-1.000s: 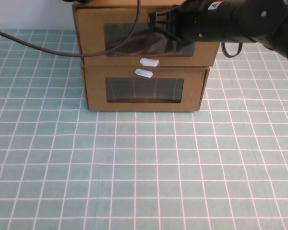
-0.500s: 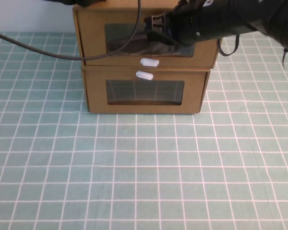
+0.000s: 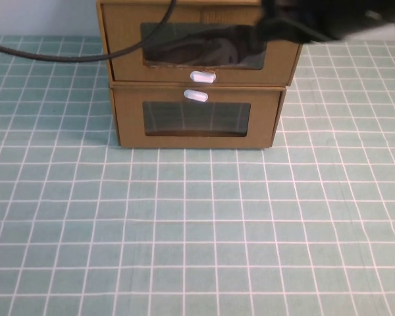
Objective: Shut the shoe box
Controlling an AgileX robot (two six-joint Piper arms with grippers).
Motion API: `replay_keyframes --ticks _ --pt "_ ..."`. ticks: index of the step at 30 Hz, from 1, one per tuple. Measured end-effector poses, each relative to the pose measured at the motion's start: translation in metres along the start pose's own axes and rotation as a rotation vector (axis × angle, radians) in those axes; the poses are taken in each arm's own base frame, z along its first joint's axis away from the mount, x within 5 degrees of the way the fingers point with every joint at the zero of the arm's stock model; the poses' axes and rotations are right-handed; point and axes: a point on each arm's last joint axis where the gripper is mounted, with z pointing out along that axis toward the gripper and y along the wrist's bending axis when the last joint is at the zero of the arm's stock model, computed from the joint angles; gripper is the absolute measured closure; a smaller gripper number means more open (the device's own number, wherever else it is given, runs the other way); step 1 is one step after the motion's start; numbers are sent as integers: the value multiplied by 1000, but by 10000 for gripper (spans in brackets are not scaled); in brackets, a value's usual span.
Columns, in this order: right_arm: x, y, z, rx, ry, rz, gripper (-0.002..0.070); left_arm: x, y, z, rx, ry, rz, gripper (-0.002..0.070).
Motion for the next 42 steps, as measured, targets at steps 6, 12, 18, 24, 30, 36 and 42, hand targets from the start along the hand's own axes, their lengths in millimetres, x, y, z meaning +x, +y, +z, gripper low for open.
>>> replay_keyframes --ticks 6,12,18,24,30,36,42 --pt "62 11 -77 42 -29 21 687 15 -19 -41 -86 -54 -19 680" --pt "152 20 -144 42 -111 12 687 70 -53 -93 -178 -110 -42 680" --pt "233 23 -188 26 -281 43 687 136 -95 -154 -273 -224 -37 680" --pt "279 17 -189 20 -367 66 687 206 -129 -203 -369 -390 -16 680" --pt "292 3 -159 52 -481 30 687 273 -147 -216 -430 -515 -2 680" --pt "303 -18 -120 124 -663 6 687 329 -142 -186 -439 -401 -46 680" --pt "320 -33 -95 175 -740 23 687 348 -142 -176 -431 -333 -47 680"
